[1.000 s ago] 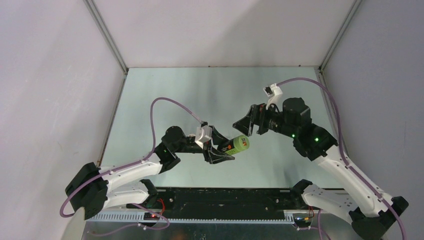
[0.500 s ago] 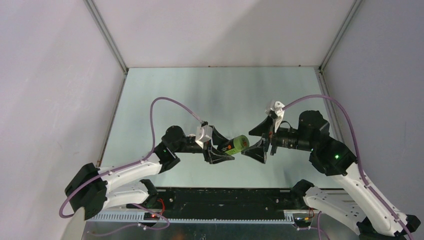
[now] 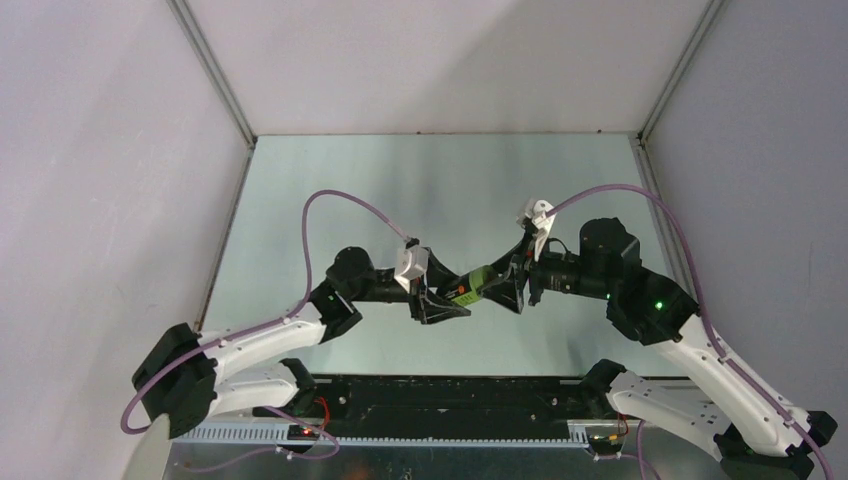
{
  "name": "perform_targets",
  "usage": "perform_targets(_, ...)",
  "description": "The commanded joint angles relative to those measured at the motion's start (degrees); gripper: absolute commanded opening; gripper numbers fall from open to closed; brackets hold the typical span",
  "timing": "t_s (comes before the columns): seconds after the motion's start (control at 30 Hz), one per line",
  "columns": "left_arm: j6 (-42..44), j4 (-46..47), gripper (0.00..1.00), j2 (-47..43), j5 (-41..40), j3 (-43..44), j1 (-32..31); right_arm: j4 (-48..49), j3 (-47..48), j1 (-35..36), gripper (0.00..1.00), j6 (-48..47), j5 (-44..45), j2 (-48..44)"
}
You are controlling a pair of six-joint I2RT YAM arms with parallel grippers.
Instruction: Sort the pills into containers
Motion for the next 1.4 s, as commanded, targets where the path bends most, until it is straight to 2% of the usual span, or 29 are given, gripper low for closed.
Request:
perform_targets(0.0,1.51,1.57,0.0,0.36,3.25,3.73,-0.38,5.97,0.15,0.0,0.57,5.33,9.95,1.02)
perform_targets(0.23,1.95,2.39,0.0,0.77,2.42,4.23,-0.42,8.87,-0.75,1.05,0.55,13.32,17.58,2.01)
perform_targets(0.4,1.58,3.27,0.0,0.64,2.43,4.13,-0.41,8.59,-0.84,0.79,0.69,18.81,24.96,3.76)
perform_targets(0.47,1.37,3.56,0.0,0.57,2.39,3.91,-0.46,8.87,-0.84,0.6,0.75,20.25,25.25,4.5)
perform_targets(0.67,1.23,4.11,0.0,0.03,0.63,3.02,-0.4,10.51,-0.79,0.33,0.81,23.7,23.6,5.72)
perform_targets(0.7,1.28,4.09,0.0,-0.15,0.32,2.93,-0.41,10.48,-0.75,0.32,0.84,23.97,23.42,5.39)
perform_targets(0.77,1.36,4.08,0.0,-0.36,-0.48,2.59,-0.41,10.52,-0.77,-0.61,0.91,23.63,21.2,3.94)
perform_targets(0.93,1.74,3.28,0.0,-0.89,-1.6,2.38,-0.38,10.15,-0.51,-3.63,0.95,20.75,9.3,-0.93)
perform_targets(1.17,1.51,1.54,0.0,-0.8,0.02,3.89,-0.43,-2.09,2.75,-4.51,0.96,3.63,-7.13,-2.18)
perform_targets(1.27,1.44,1.34,0.0,-0.37,1.08,4.48,-0.45,-5.96,4.02,-4.36,0.96,-0.03,-7.74,-1.24)
perform_targets(1.37,0.84,1.44,0.0,0.6,2.64,5.07,-0.42,-6.11,4.48,-4.27,0.94,-0.37,-4.16,0.05)
